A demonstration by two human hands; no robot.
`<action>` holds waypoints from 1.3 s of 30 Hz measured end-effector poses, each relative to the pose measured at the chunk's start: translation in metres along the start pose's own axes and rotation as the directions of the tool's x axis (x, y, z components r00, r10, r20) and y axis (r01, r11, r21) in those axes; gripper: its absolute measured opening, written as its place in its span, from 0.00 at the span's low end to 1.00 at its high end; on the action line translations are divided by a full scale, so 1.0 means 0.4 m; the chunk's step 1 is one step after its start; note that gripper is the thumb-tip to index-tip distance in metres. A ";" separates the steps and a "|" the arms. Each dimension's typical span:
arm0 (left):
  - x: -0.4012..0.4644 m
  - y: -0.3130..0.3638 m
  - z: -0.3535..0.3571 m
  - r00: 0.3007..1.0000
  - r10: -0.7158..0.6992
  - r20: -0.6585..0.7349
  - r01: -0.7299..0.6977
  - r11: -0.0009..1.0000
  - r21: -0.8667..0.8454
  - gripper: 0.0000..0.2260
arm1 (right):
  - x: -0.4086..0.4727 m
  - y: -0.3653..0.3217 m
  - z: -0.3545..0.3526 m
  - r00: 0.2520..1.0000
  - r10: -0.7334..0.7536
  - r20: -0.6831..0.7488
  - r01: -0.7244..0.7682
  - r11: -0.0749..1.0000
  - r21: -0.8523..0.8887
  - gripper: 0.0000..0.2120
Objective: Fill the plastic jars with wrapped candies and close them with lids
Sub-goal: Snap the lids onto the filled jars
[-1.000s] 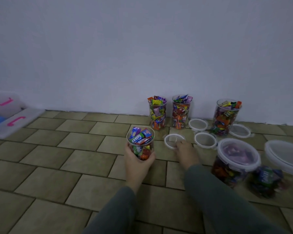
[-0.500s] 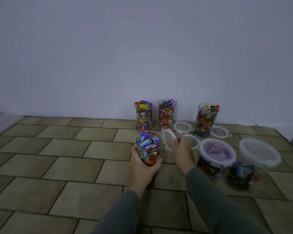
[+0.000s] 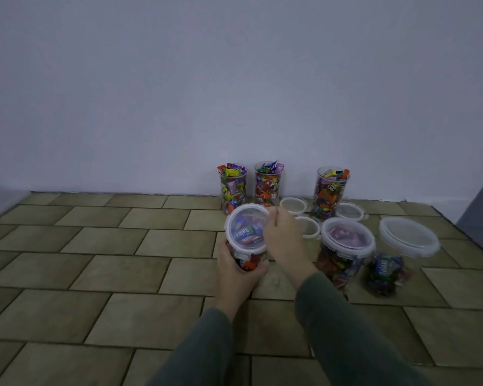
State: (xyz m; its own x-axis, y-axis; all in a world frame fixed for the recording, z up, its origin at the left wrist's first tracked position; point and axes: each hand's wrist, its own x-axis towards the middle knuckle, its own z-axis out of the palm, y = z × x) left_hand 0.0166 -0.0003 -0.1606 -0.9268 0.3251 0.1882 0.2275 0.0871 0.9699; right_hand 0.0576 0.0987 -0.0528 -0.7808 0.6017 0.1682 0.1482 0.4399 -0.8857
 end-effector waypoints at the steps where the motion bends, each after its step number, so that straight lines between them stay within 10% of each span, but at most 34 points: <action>1: -0.004 0.002 0.000 1.000 -0.002 0.000 0.002 1.000 0.003 0.35 | 0.001 0.004 0.009 1.000 0.001 0.003 -0.001 0.999 -0.040 0.13; 12: -0.027 0.029 -0.007 0.999 -0.038 0.037 0.038 0.999 0.003 0.40 | 0.008 0.004 0.032 0.996 -0.089 0.010 0.088 0.951 -0.296 0.18; 19: -0.027 0.033 -0.009 0.998 -0.044 0.043 0.043 0.999 0.027 0.39 | 0.022 0.011 0.030 0.993 0.039 0.110 -0.026 0.993 -0.117 0.16; 25: -0.026 0.026 -0.011 0.997 -0.066 0.045 0.065 0.998 0.021 0.40 | 0.014 -0.014 0.026 0.997 -0.082 0.003 0.076 0.908 -0.411 0.19; 39: -0.024 0.021 -0.011 0.997 -0.058 0.051 0.056 0.997 0.053 0.38 | 0.046 -0.013 0.012 0.985 0.106 0.136 -0.079 0.979 -0.187 0.13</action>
State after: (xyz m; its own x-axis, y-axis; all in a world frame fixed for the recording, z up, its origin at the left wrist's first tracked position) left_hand 0.0262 -0.0067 -0.1537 -0.9219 0.3673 0.1231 0.1911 0.1546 0.9693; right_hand 0.0394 0.1041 -0.0470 -0.8362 0.5482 0.0131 0.3202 0.5076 -0.7998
